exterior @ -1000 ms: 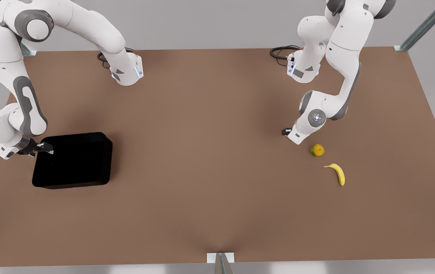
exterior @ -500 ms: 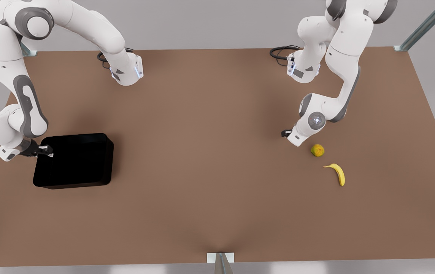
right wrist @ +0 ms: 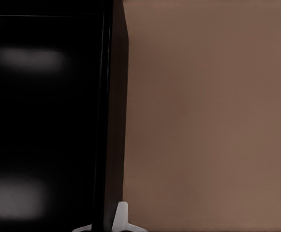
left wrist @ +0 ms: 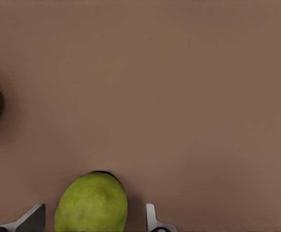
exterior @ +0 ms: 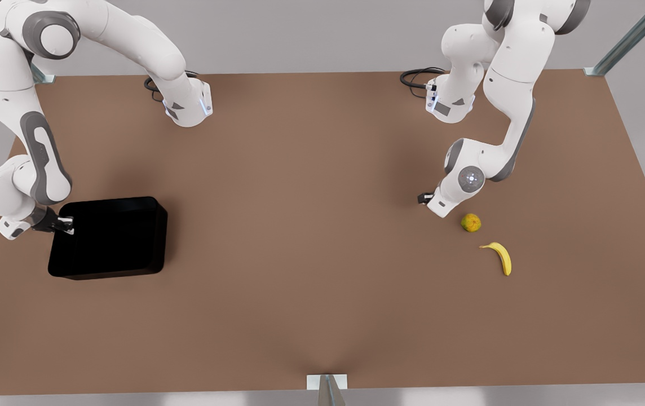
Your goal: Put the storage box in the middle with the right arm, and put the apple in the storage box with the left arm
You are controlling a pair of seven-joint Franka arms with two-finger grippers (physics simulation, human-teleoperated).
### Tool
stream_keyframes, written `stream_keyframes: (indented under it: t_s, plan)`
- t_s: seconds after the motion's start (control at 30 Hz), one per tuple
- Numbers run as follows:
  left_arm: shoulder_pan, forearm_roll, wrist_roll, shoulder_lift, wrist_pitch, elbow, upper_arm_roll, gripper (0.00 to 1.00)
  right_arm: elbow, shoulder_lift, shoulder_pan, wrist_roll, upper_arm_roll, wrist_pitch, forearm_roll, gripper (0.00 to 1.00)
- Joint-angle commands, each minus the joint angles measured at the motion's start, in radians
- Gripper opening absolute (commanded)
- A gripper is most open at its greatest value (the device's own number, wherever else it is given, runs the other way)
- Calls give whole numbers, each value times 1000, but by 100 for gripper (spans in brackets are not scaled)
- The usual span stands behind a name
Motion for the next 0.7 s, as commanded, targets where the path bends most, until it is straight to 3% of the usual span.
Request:
stream_keyframes:
  t_s: [0.0,0.23,0.37,0.5,0.67]
  plan:
    - [0,0,1,0,-1,0,0,100,2,0,0,-1,0,-2,-1,21]
    - [2,0,-1,6,-1,5,0,100,31,-14,14,-1,0,-55,0,21]
    - [2,0,2,-2,-7,5,-1,100,158,-55,15,1,43,-248,6,21]
    - [6,0,2,-2,-10,5,-1,100,183,-110,21,163,215,-357,9,21]
    - [5,0,2,-2,-10,5,-1,100,215,-126,353,565,226,-411,8,21]
